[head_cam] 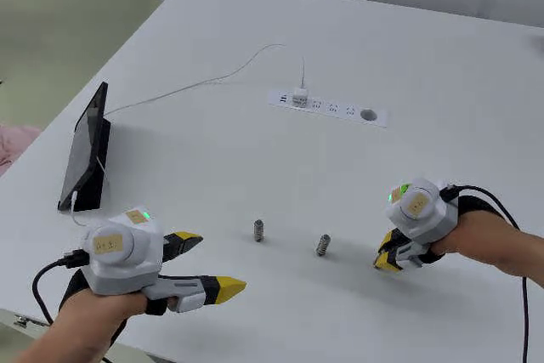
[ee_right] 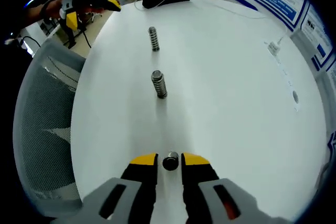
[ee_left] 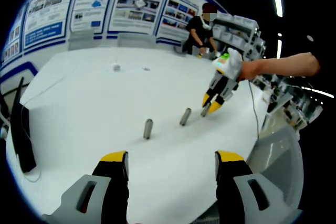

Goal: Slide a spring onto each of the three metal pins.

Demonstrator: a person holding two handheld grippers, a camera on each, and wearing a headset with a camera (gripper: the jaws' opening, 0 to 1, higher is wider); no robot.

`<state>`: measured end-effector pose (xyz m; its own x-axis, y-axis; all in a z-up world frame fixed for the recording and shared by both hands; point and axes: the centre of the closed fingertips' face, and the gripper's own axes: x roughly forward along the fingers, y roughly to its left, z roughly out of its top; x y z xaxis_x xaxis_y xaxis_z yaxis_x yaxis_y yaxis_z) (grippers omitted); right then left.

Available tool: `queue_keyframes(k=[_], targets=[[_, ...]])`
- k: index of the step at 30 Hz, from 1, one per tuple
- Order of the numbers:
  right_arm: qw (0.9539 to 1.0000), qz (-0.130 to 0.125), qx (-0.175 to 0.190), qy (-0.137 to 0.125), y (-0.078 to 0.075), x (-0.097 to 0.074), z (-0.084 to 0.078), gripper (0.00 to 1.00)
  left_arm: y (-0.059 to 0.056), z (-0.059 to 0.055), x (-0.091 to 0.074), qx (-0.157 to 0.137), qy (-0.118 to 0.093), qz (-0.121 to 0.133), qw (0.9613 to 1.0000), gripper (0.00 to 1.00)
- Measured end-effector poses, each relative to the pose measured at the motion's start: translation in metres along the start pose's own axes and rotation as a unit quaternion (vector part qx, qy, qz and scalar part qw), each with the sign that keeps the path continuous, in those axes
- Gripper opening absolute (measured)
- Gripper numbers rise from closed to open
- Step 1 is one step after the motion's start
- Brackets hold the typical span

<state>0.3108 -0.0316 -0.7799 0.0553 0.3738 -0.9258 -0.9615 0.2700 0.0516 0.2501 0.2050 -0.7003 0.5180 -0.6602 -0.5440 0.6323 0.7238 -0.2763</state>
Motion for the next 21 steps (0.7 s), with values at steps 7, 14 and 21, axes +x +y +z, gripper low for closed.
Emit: queue_keyframes(k=[7, 14, 21], targets=[[0.9994, -0.016, 0.024, -0.019, -0.001, -0.009, -0.002, 0.31, -0.004, 0.004, 0.002, 0.001, -0.003, -0.004, 1.0, 0.68], [0.9951, -0.032, 0.079, -0.05, 0.0, -0.016, -0.01, 0.36, -0.005, 0.004, 0.005, 0.002, -0.005, -0.011, 0.9999, 0.68], [0.9823, -0.047, 0.151, -0.1, -0.005, -0.023, -0.009, 0.37, -0.007, 0.006, 0.006, 0.006, -0.005, -0.017, 0.9998, 0.68]])
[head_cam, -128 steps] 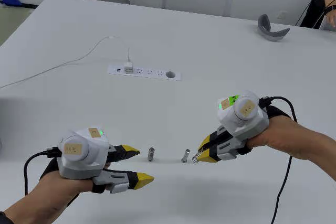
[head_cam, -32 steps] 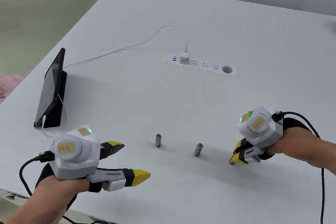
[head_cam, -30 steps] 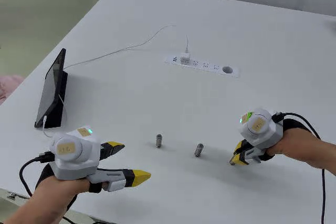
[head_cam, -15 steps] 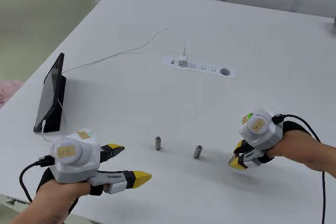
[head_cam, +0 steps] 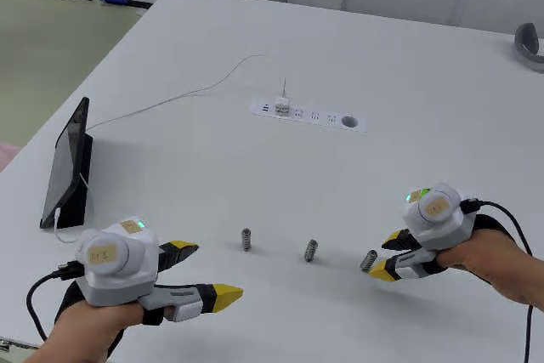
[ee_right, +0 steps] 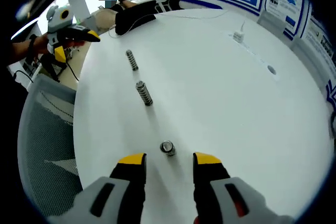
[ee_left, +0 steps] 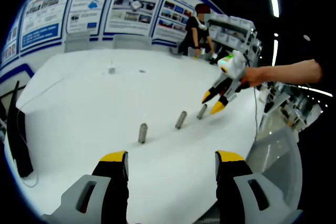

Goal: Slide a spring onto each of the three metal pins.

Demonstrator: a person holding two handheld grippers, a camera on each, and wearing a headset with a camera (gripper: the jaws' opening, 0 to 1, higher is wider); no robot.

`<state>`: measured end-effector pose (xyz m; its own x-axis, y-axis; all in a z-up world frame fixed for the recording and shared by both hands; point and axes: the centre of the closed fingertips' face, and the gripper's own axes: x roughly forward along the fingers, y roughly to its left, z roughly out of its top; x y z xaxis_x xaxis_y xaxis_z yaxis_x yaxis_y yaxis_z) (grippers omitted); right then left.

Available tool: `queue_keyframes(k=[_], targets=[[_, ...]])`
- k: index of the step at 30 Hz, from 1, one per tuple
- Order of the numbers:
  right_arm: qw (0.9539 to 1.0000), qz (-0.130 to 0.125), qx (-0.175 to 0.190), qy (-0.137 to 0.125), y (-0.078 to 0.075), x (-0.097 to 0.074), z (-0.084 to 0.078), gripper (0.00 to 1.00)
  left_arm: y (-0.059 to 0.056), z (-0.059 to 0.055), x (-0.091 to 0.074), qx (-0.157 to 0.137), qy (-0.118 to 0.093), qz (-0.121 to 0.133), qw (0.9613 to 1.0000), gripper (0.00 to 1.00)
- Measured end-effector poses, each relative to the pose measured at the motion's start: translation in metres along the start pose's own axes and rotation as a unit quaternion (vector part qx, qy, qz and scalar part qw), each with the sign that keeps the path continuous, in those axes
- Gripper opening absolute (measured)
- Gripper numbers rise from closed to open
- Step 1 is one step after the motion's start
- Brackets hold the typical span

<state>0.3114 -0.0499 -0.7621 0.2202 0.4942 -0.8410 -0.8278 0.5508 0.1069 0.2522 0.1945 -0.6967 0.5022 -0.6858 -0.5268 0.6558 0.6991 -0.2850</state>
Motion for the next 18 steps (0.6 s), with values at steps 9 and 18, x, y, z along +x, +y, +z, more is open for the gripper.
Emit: queue_keyframes(k=[9, 18], targets=[[0.9978, -0.023, 0.037, -0.051, 0.0, -0.006, 0.004, 0.41, 0.004, 0.0, 0.0, -0.003, 0.0, 0.001, 1.0, 0.69], [0.9877, -0.032, 0.101, -0.114, 0.004, -0.013, 0.009, 0.46, 0.012, -0.001, 0.001, -0.008, 0.001, 0.01, 0.9999, 0.69]])
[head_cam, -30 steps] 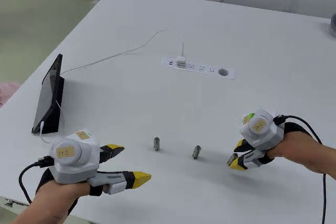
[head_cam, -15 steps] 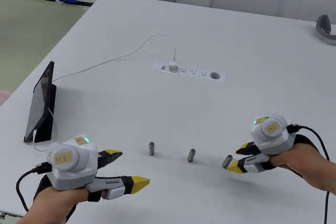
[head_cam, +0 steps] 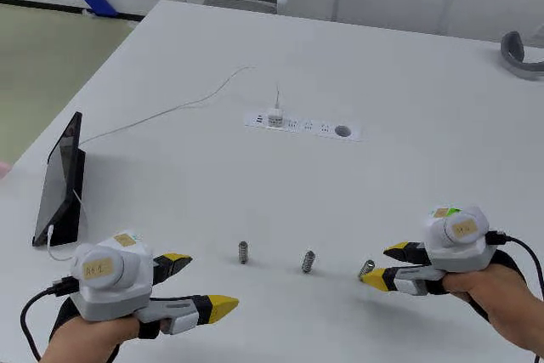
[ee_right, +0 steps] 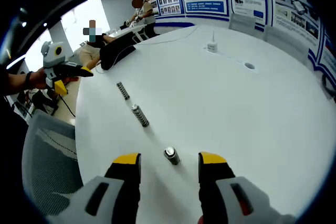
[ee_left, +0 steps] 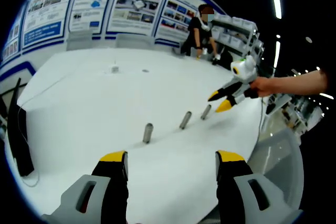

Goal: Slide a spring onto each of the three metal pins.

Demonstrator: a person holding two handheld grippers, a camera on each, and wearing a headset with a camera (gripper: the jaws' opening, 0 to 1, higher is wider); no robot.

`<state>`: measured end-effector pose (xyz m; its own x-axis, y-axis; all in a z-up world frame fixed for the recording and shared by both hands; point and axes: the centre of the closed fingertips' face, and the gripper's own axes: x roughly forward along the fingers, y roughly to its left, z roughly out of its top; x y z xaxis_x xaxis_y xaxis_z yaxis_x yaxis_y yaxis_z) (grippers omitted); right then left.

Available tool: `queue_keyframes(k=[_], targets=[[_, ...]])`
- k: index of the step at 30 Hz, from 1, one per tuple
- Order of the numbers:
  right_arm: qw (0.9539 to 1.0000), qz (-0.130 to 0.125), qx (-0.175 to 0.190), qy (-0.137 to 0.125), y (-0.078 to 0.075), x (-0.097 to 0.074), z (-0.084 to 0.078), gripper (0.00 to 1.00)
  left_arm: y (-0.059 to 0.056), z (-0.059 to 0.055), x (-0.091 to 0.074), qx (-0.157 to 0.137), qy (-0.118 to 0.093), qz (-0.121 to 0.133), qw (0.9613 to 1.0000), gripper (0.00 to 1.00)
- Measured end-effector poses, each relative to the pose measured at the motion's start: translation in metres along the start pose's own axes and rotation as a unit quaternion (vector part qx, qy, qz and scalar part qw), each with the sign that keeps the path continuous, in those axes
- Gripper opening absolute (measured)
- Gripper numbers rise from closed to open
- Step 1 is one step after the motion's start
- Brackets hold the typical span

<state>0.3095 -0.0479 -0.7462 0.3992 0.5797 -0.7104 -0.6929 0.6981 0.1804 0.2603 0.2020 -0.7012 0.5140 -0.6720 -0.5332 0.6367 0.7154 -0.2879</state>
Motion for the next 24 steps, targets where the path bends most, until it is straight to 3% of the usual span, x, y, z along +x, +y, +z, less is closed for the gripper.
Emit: queue_keyframes(k=[9, 24], targets=[[0.9987, -0.014, 0.029, -0.039, 0.011, -0.009, -0.003, 0.56, 0.004, 0.001, 0.005, 0.001, 0.003, 0.006, 1.0, 0.7], [0.9969, -0.021, 0.043, -0.062, 0.037, -0.017, -0.015, 0.67, 0.004, 0.001, 0.008, -0.002, 0.004, 0.007, 1.0, 0.72]])
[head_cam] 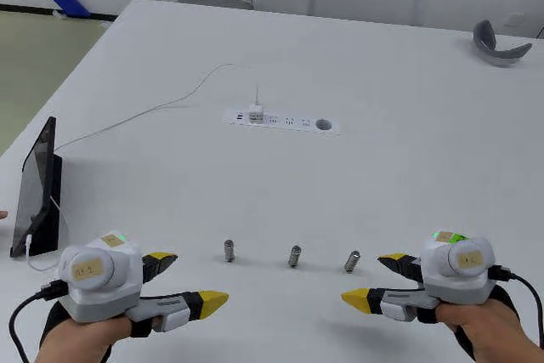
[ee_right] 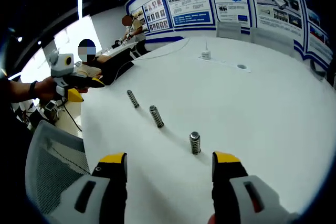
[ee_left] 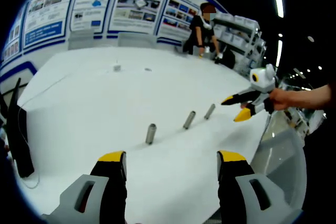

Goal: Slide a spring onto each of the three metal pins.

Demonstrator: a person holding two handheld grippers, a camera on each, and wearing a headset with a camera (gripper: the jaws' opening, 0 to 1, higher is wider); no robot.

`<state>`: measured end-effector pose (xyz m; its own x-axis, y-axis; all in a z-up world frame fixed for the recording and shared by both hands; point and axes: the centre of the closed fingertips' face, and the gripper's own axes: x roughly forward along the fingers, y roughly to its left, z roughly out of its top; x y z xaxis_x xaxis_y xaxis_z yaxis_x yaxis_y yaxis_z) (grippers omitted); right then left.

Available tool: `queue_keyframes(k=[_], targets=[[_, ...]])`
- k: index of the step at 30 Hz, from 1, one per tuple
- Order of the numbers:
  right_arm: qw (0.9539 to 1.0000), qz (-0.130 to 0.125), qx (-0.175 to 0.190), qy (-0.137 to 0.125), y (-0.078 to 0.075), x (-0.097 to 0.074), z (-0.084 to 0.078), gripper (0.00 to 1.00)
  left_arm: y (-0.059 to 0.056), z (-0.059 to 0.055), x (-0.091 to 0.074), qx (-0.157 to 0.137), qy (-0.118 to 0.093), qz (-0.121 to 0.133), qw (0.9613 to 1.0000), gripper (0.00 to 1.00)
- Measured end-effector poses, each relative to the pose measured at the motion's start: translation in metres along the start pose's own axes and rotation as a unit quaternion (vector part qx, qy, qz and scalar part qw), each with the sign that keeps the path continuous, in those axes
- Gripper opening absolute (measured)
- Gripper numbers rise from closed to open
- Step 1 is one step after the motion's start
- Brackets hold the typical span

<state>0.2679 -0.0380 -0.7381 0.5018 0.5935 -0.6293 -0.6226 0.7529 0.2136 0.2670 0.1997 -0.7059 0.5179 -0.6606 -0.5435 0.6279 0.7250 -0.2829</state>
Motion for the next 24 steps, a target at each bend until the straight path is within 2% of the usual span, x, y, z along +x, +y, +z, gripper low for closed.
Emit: queue_keyframes(k=[4, 15, 24], targets=[[1.0, -0.002, 0.006, -0.003, 0.006, -0.003, -0.005, 0.69, 0.0, -0.001, 0.001, 0.0, 0.0, 0.0, 1.0, 0.72], [0.9991, -0.018, 0.034, -0.017, 0.012, -0.009, -0.017, 0.71, 0.001, -0.002, -0.001, 0.003, 0.003, 0.001, 1.0, 0.73], [0.9993, -0.017, 0.031, -0.014, 0.019, -0.006, -0.018, 0.76, 0.002, -0.004, -0.001, 0.006, 0.008, -0.001, 1.0, 0.74]])
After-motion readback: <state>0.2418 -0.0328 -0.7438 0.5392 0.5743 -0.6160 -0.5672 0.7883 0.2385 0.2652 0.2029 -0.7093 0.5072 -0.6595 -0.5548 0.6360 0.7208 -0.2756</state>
